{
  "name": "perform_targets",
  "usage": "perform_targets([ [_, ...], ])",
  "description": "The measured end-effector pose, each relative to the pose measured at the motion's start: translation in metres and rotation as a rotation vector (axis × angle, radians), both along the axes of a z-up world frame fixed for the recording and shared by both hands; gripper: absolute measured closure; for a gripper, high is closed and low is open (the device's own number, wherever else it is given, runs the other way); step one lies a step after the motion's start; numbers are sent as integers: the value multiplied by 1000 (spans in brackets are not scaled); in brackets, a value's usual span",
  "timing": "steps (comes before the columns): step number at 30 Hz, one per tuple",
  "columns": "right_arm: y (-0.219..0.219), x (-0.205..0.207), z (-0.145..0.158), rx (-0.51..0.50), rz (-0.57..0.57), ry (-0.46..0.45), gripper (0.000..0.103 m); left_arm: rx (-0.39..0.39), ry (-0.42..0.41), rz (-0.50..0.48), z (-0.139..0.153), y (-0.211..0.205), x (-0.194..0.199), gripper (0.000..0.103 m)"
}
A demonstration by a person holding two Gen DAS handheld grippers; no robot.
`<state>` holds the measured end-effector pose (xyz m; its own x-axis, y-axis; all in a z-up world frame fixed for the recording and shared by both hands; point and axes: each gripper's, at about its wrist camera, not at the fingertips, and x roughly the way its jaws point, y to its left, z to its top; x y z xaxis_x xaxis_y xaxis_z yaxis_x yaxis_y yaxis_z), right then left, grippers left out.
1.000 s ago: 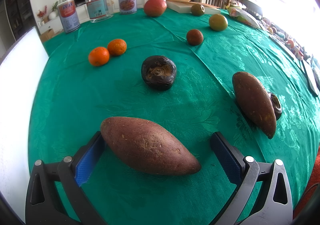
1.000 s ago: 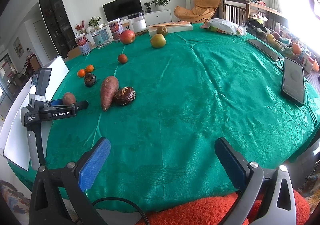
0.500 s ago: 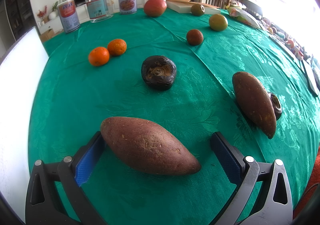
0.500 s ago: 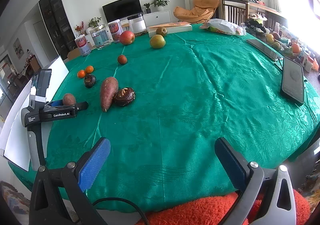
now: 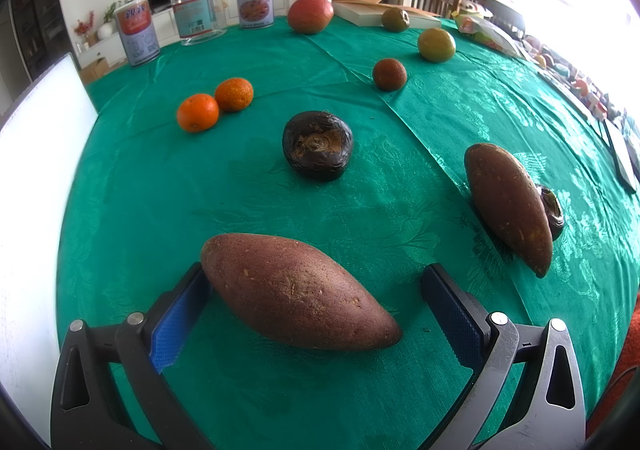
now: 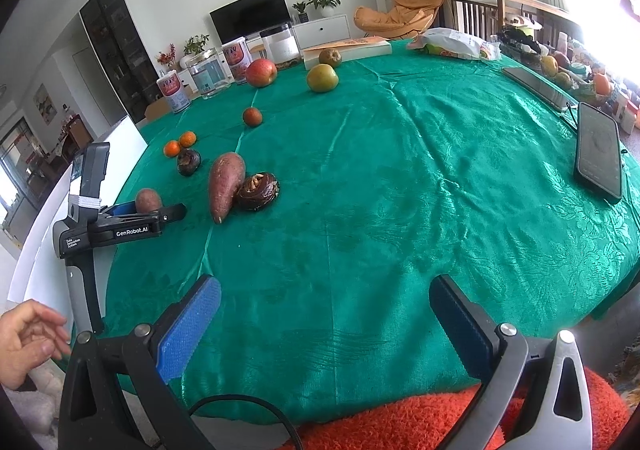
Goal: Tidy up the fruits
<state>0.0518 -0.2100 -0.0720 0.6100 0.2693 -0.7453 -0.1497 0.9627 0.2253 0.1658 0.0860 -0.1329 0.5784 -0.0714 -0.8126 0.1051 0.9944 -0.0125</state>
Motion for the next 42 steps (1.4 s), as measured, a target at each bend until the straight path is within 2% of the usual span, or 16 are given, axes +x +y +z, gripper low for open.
perform_targets([
  [22, -6, 0, -2, 34, -8, 7, 0, -2, 1, 3, 1, 0, -1, 0],
  [27, -7, -1, -1, 41, -9, 6, 0, 3, 106, -41, 4, 5, -29, 1],
  [30, -9, 1, -2, 55, -5, 15, 0, -49, 132, -67, 12, 17, -50, 1],
  [33, -8, 3, -4, 62, -1, 23, 0, -156, 81, -38, 30, 30, -57, 1],
  [35, -7, 3, -4, 58, -1, 26, 0, -232, 50, -15, 40, 31, -49, 1],
  [36, -7, 3, -4, 55, -2, 25, 0, -245, 48, -3, 40, 28, -42, 1],
  [39, -7, 2, -3, 51, -10, 19, 0, -211, 69, 49, 27, 13, -15, 2],
  [42, -10, 0, -2, 52, -22, 10, 0, -133, 101, 106, 9, 6, 2, 6],
])
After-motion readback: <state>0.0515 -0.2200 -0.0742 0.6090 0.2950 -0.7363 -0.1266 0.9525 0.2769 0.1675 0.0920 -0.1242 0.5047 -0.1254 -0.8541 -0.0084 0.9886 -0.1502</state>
